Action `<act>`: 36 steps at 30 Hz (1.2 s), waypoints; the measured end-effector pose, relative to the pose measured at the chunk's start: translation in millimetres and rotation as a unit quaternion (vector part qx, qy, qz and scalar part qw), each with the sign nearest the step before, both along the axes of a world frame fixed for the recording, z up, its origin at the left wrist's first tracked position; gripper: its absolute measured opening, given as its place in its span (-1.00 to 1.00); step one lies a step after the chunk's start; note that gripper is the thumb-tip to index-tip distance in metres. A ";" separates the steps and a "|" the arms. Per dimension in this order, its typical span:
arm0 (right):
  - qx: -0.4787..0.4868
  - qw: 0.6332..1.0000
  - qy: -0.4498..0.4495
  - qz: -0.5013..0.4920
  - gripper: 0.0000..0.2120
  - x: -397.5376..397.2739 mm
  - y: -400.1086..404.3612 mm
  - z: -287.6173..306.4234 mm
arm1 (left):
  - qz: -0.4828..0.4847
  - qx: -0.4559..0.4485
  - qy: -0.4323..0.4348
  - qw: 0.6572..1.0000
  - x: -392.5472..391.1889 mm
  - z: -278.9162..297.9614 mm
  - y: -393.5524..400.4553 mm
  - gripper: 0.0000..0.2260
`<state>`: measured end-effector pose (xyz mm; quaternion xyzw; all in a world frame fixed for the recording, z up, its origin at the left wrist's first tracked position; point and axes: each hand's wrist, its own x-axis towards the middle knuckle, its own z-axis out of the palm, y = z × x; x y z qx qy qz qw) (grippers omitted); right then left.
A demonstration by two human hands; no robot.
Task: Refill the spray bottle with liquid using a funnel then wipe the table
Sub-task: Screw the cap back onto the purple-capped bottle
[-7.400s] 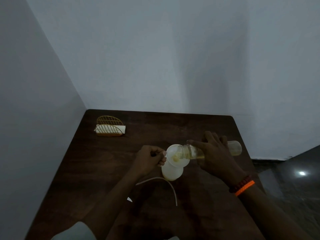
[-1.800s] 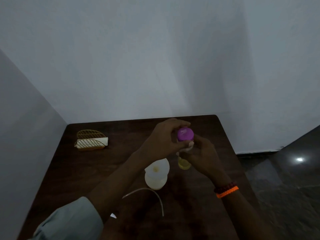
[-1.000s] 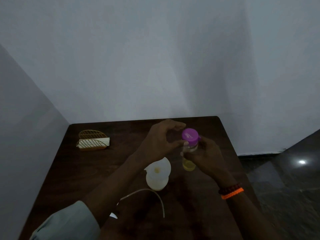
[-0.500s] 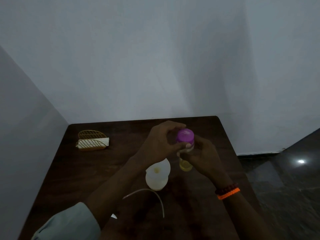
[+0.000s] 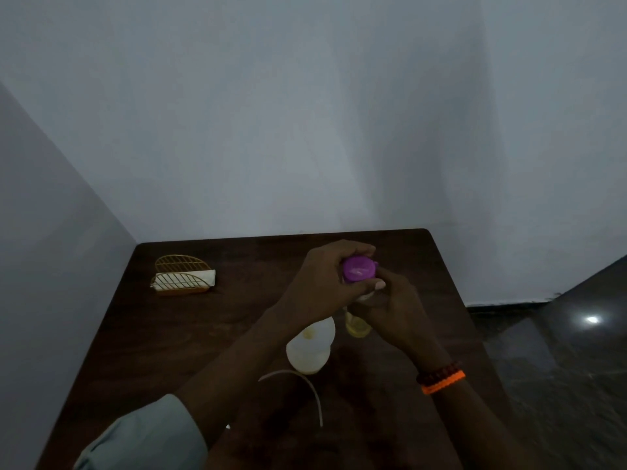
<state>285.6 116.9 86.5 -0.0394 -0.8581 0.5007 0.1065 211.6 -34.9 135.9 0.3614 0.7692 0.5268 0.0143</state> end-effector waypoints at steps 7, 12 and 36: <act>-0.005 0.999 -0.034 -0.020 -0.52 2.4 11.7 -0.4 | 0.022 -0.005 0.003 1.000 -7.2 -3.5 -19.3 -0.51; -0.005 0.999 -0.037 -0.017 -0.54 1.7 11.3 -1.7 | 0.007 0.006 -0.004 1.000 -1.3 0.0 -15.4 -0.49; 0.037 0.998 -0.005 0.044 -0.67 -24.4 5.5 13.4 | -0.057 -0.055 0.026 0.997 -29.2 13.6 -26.7 -0.45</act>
